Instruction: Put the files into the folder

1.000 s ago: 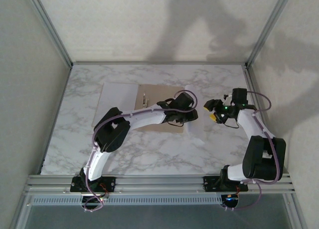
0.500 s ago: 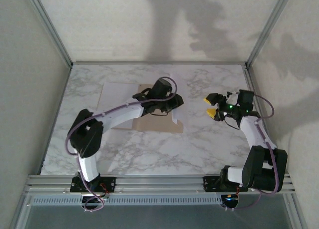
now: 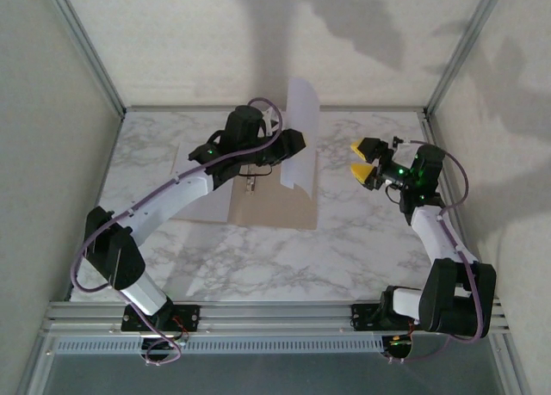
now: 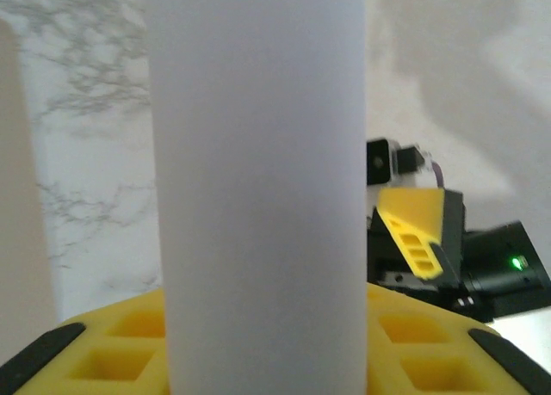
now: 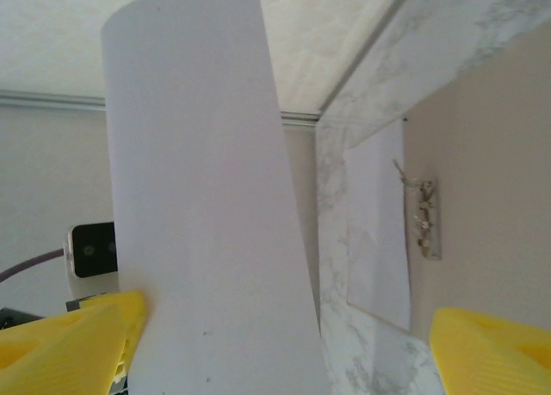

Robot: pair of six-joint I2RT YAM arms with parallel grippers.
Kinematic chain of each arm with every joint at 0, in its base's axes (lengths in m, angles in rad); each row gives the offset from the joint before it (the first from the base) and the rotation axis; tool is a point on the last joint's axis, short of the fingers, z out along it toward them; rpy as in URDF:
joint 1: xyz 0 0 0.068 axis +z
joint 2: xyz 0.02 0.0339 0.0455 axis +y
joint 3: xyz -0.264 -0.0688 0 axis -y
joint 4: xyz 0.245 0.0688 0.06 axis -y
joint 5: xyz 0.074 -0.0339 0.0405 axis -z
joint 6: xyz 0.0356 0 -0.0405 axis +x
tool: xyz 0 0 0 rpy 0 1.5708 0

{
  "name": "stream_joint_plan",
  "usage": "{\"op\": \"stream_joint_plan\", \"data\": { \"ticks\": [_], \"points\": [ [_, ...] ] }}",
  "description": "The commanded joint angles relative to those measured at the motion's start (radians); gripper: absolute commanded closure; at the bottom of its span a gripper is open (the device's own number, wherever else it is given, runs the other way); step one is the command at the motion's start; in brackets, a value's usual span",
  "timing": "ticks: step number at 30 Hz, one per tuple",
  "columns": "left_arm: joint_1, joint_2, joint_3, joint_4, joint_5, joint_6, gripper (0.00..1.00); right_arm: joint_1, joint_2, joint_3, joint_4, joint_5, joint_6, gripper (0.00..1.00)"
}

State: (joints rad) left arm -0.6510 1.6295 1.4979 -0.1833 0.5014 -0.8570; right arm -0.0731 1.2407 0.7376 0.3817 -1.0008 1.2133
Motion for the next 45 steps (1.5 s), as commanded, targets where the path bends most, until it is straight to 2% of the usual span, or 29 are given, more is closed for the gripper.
{"op": "stream_joint_plan", "data": {
  "ticks": [1, 9, 18, 21, 25, 31, 39, 45],
  "points": [
    [0.002, -0.043, 0.028, 0.051, 0.121, 0.058, 0.63, 0.031, -0.037, 0.046, 0.126, -0.043, 0.051, 0.06],
    [0.007, -0.079, -0.010, 0.188, 0.207, -0.016, 0.62, 0.055, -0.072, 0.052, 0.305, -0.015, 0.156, 0.03],
    [0.003, -0.087, -0.072, 0.280, 0.274, -0.056, 0.62, 0.106, -0.066, 0.096, 0.331, -0.050, 0.158, 0.01],
    [0.000, -0.088, -0.071, 0.260, 0.279, -0.032, 0.62, 0.116, -0.071, 0.103, 0.341, -0.061, 0.161, 0.01],
    [0.011, -0.081, -0.020, 0.127, 0.237, 0.052, 0.62, 0.127, -0.085, 0.112, 0.377, -0.067, 0.175, 0.02],
    [0.028, -0.085, -0.019, 0.063, 0.211, 0.094, 0.61, 0.134, -0.120, 0.127, 0.425, -0.092, 0.189, 0.10],
    [0.042, -0.091, -0.019, 0.047, 0.209, 0.110, 0.61, 0.148, -0.128, 0.144, 0.363, -0.117, 0.156, 0.21],
    [0.042, -0.104, -0.021, 0.063, 0.220, 0.109, 0.60, 0.202, -0.132, 0.199, 0.112, -0.119, -0.022, 0.25]
  ]
}}
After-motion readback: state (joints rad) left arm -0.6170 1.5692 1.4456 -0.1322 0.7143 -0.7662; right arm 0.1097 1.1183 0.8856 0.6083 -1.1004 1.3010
